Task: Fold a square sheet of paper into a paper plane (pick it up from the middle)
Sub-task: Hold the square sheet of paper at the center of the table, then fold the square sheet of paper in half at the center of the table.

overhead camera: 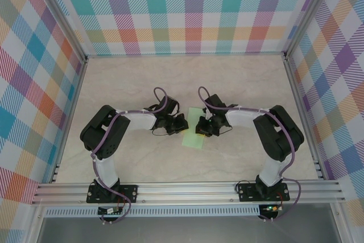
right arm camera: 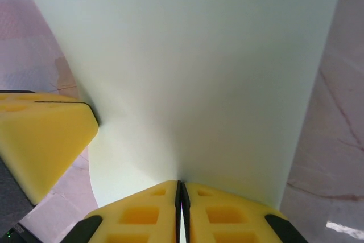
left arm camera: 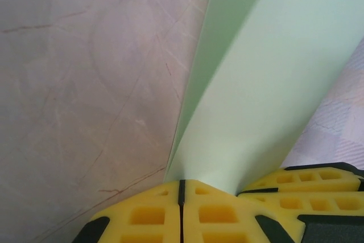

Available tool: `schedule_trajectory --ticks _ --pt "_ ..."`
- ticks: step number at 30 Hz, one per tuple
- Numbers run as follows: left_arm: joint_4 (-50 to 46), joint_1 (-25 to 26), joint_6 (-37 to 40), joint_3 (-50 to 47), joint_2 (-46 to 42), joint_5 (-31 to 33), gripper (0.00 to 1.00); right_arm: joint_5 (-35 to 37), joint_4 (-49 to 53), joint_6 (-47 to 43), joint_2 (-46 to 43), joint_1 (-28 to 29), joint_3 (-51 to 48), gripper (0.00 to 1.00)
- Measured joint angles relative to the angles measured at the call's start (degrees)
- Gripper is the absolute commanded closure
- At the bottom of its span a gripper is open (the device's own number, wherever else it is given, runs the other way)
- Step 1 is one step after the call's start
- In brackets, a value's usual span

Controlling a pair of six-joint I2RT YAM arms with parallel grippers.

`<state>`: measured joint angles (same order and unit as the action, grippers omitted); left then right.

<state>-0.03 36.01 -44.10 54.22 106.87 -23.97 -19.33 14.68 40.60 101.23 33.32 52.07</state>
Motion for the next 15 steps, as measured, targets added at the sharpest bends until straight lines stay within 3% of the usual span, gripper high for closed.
schedule_trajectory --ticks 8,15 --pt "0.04 0.0 -0.22 -0.07 0.17 0.0 0.94 -1.14 -6.62 -2.38 -3.37 -1.64 -6.08 0.87" --pt "0.13 0.02 -0.26 -0.11 0.17 0.0 0.94 -1.46 -6.54 -3.13 -6.58 -2.32 -8.17 0.88"
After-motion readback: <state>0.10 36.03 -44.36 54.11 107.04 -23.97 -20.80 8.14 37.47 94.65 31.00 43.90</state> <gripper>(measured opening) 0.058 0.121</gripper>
